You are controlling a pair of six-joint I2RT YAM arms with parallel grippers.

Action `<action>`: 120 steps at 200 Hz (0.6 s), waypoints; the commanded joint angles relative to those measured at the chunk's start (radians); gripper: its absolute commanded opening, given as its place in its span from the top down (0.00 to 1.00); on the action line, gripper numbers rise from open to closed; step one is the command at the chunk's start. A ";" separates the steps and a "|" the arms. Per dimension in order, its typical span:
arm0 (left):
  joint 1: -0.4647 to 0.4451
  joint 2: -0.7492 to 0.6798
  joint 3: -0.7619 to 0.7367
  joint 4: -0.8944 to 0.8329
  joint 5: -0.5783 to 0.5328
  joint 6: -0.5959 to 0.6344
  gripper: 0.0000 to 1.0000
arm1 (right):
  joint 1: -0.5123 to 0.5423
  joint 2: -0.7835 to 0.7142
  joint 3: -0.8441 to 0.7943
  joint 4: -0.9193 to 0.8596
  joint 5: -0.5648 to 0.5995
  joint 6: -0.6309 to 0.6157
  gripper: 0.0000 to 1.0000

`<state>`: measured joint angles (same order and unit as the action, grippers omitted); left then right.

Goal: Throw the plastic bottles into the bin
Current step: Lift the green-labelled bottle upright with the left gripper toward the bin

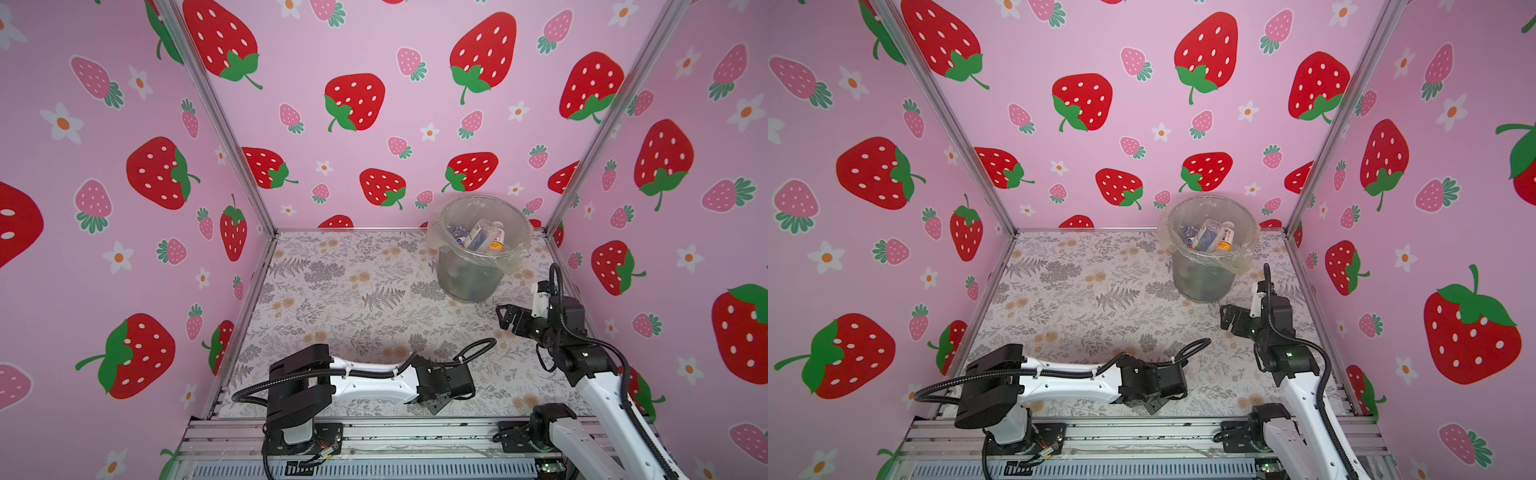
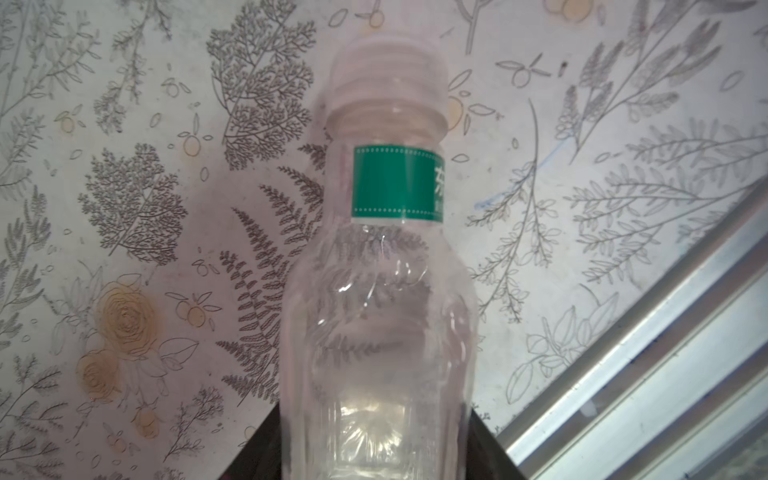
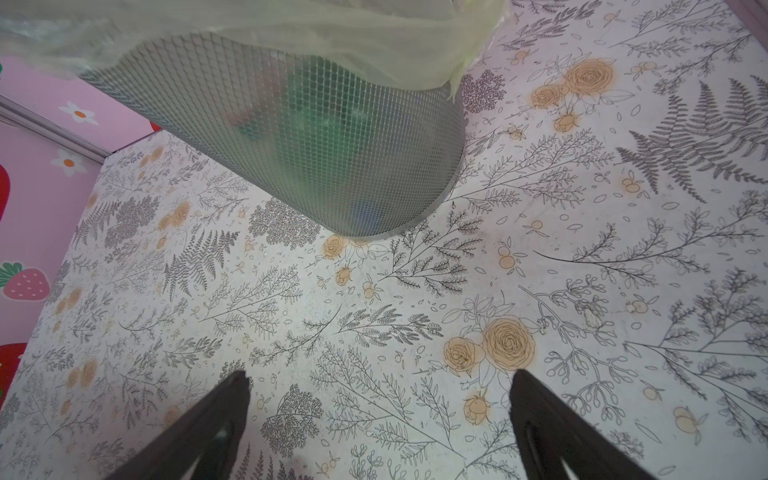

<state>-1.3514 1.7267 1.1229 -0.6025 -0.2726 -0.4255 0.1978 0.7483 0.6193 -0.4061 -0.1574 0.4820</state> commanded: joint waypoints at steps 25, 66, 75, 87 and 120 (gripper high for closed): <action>0.086 -0.108 -0.016 -0.040 -0.040 -0.074 0.54 | -0.008 -0.041 -0.036 0.025 0.027 0.047 0.01; 0.212 -0.234 -0.060 -0.027 0.013 -0.103 0.56 | -0.008 -0.068 -0.044 0.028 0.042 0.066 0.01; 0.240 -0.263 -0.066 -0.025 0.024 -0.106 0.56 | -0.008 -0.076 -0.048 0.030 0.045 0.071 0.01; 0.277 -0.302 -0.070 -0.017 0.036 -0.108 0.56 | -0.009 -0.096 -0.054 0.028 0.058 0.084 0.01; 0.376 -0.386 -0.058 0.017 0.103 -0.113 0.56 | -0.007 -0.176 -0.084 0.037 0.080 0.093 0.01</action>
<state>-1.0286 1.3933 1.0569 -0.6060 -0.2249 -0.5072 0.1959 0.6209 0.5518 -0.3832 -0.1127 0.5564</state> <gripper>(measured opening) 0.541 0.994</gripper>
